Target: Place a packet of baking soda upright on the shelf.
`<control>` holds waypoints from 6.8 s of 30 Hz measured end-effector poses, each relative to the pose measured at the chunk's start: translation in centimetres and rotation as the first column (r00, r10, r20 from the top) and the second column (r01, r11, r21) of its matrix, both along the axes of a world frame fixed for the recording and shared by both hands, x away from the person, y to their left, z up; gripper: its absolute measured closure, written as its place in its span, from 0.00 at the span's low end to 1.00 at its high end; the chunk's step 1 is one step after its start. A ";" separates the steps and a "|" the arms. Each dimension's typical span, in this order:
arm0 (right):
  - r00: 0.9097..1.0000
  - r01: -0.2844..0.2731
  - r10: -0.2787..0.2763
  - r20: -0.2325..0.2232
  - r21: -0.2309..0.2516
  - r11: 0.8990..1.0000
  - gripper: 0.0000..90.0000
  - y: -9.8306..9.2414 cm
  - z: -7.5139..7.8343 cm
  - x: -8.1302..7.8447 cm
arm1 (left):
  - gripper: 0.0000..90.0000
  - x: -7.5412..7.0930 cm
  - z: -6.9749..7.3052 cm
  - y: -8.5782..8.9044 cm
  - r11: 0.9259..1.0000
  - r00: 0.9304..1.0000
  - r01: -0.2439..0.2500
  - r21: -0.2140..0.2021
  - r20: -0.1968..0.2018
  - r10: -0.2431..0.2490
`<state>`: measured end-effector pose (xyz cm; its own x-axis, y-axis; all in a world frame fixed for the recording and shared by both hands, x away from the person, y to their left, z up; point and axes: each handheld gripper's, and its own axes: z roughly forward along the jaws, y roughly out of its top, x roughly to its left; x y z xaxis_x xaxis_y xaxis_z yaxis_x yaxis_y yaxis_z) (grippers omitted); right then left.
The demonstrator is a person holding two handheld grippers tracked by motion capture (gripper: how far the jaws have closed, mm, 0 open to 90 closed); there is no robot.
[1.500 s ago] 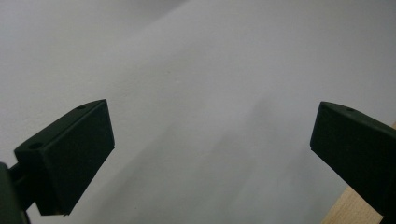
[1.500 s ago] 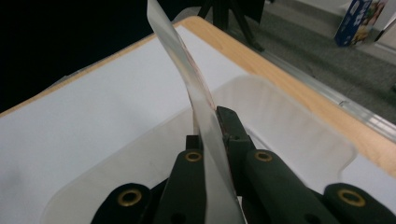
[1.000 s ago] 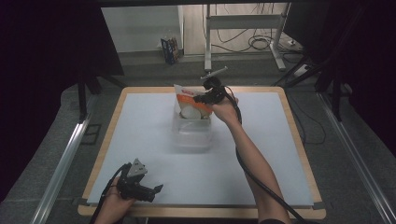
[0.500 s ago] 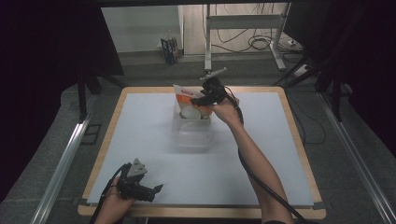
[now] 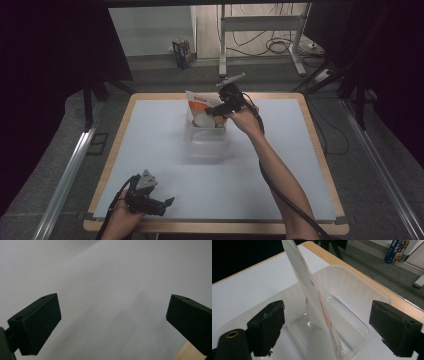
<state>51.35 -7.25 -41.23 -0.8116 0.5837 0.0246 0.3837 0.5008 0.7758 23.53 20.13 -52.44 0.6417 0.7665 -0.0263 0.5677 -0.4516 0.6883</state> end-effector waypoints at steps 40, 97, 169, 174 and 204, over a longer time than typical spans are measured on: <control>0.999 -0.021 0.023 0.039 -0.038 0.999 0.05 -2.1 0.0 -2.6 | 0.00 -0.1 0.0 0.0 1.000 1.000 -0.004 0.004 0.001 0.004; 0.998 0.016 -0.015 0.056 -0.019 1.000 0.05 -6.1 -0.6 -6.0 | 0.00 -0.2 -0.1 -0.2 1.000 1.000 -0.003 0.023 0.006 0.003; 0.996 0.044 -0.047 0.082 0.028 0.999 0.00 -11.6 -2.1 -15.1 | 0.00 -0.5 0.0 -0.1 1.000 1.000 -0.003 0.020 0.023 0.002; 0.996 0.037 -0.038 0.078 0.022 0.999 0.00 -11.6 -2.3 -15.9 | 0.00 -0.5 0.0 -0.1 1.000 1.000 -0.003 0.021 0.022 0.003; 0.993 0.103 -0.104 0.051 0.021 0.994 0.00 -15.8 -3.7 -20.4 | 0.00 -0.4 0.0 -0.1 1.000 1.000 -0.006 0.021 0.018 0.005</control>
<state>30.99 -23.09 -44.96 -0.7473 0.6644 -0.0044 0.3921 0.4464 0.8044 23.12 19.99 -52.43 0.6378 0.7702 0.0017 0.5577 -0.4634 0.6886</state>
